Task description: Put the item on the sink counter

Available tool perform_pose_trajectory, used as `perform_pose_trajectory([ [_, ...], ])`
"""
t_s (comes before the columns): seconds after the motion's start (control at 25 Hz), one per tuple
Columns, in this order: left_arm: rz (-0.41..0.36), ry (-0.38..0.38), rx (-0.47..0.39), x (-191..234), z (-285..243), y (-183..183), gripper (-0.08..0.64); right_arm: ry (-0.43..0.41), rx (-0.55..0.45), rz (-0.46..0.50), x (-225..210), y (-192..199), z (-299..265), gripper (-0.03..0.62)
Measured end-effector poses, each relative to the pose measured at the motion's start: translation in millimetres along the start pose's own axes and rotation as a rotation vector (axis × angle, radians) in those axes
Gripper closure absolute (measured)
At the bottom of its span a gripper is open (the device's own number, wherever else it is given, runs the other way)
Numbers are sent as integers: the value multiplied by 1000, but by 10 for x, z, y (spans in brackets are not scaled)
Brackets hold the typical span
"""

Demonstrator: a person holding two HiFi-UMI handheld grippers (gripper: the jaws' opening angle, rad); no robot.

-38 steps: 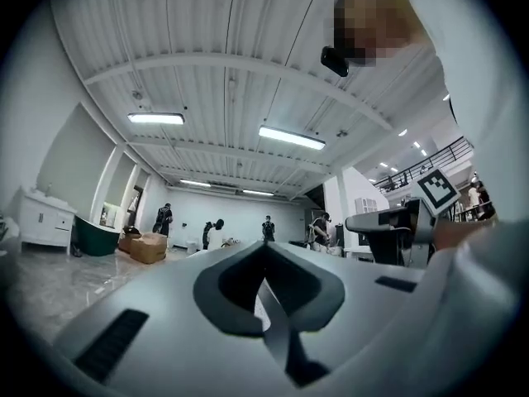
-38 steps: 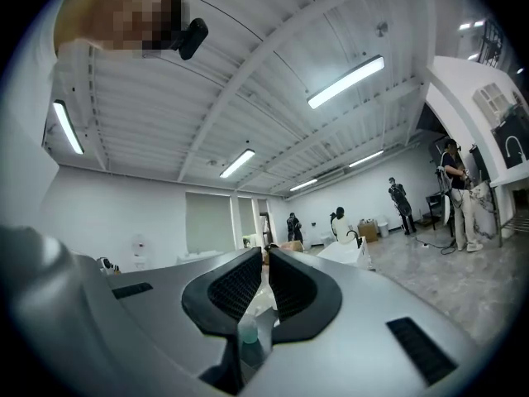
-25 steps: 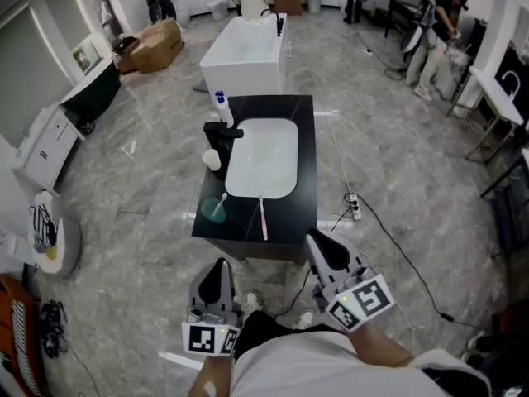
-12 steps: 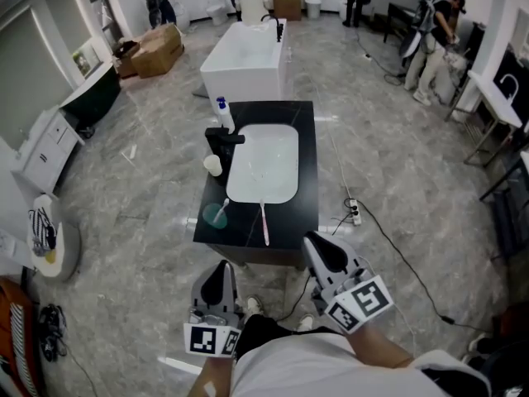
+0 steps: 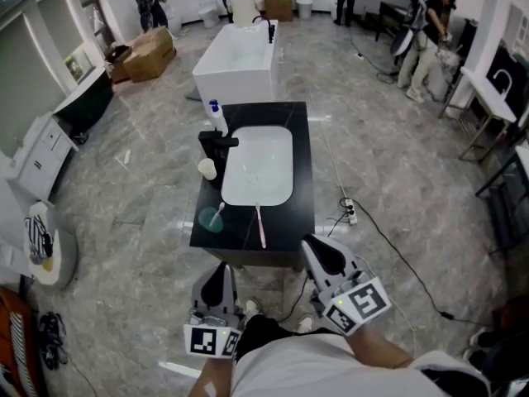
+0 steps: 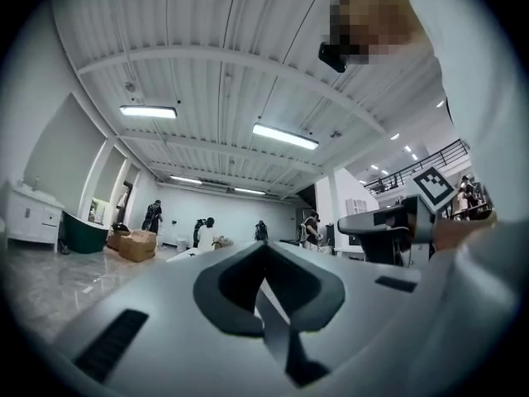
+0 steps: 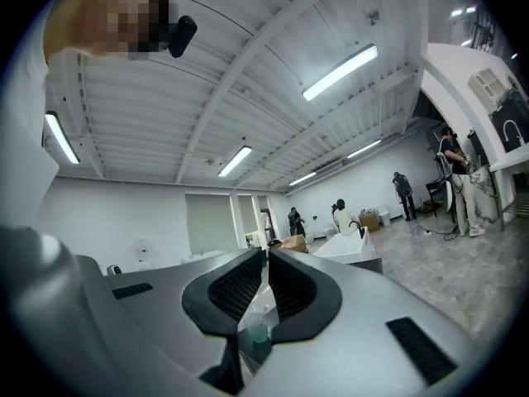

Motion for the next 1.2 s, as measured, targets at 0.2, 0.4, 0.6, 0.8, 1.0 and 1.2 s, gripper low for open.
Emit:
perform_pose_trajectory([
  [0.2, 6, 13, 3, 29, -18, -15, 557, 12, 1, -5, 18, -6, -12, 540],
  [0.4, 10, 17, -6, 45, -30, -47, 557, 8, -2, -6, 39, -18, -48, 540],
  [0.6, 9, 11, -9, 75, -8, -76, 557, 1, -8, -3, 70, -48, -69, 540],
  [0.8, 10, 10, -11, 54, 12, -64, 557, -1, -9, -4, 64, -32, -70, 540],
  [1.0, 13, 8, -11, 40, 26, -50, 557, -9, -6, -2, 80, -24, -67, 540],
  [1.2, 14, 3, -11, 31, 48, -30, 557, -11, -5, 0, 82, -8, -49, 540],
])
Point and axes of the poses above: the fingertips, and each gripper's own axes: z backward along the fingers, x to its left, y out of its underside, the point moved 5 cm from there along z, backward along the fingers, and after that the axes turned 11 degrees about x, right-handed, at the moved point
